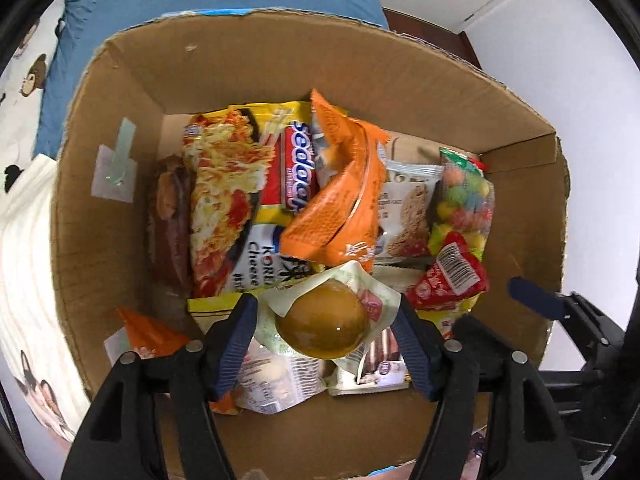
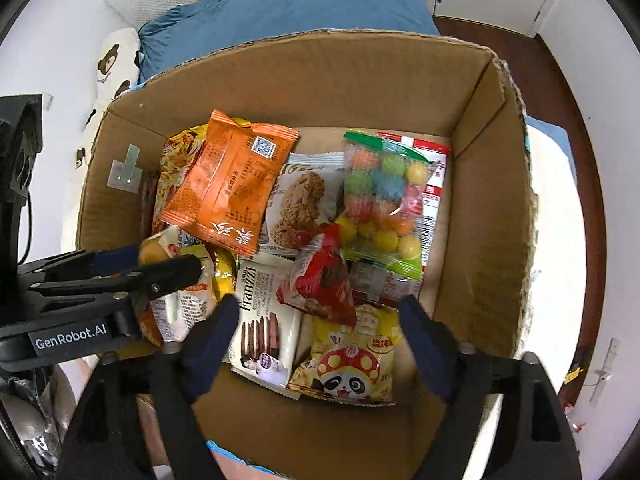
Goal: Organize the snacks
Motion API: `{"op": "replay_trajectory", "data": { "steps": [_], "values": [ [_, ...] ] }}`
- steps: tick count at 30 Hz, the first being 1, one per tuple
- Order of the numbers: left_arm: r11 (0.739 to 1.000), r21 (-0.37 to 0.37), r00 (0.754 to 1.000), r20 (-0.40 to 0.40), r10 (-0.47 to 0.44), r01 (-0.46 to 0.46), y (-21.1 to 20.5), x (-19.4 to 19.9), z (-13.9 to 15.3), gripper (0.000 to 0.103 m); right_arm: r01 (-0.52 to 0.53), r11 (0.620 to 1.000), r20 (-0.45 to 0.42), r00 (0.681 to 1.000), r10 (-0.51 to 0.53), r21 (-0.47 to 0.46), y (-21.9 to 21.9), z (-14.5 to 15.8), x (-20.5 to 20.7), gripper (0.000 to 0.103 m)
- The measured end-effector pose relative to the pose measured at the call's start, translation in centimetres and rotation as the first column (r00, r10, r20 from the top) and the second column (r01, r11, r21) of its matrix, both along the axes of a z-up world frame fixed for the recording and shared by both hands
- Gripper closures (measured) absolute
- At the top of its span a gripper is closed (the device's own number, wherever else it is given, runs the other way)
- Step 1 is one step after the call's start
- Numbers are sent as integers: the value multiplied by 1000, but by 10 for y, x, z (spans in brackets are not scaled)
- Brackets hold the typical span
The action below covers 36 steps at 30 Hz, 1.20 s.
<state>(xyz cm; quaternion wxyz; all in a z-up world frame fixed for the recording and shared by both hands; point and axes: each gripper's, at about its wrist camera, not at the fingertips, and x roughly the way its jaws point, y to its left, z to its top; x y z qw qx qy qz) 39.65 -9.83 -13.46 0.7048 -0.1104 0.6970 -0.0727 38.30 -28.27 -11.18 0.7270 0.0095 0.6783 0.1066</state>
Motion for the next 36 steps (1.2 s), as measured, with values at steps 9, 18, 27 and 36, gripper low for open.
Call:
{"op": "replay_trajectory", "data": {
  "steps": [9,18,27,36],
  "values": [
    [998,55,994,109,16,-22,16,-22,25,1,6,997,52,999,-2,-79,-6,13,-16,4],
    [994,105,988,156,16,-33,23,-40,37,1,38,996,98,995,-30,-78,-13,27,-33,4],
    [990,134,976,217,5,-35,19,-64,56,1,51,997,162,986,-40,-63,-12,47,-54,4],
    [978,194,936,353,5,-79,18,-120,87,1,72,997,308,950,-56,-41,-18,88,-109,4]
  ]
}}
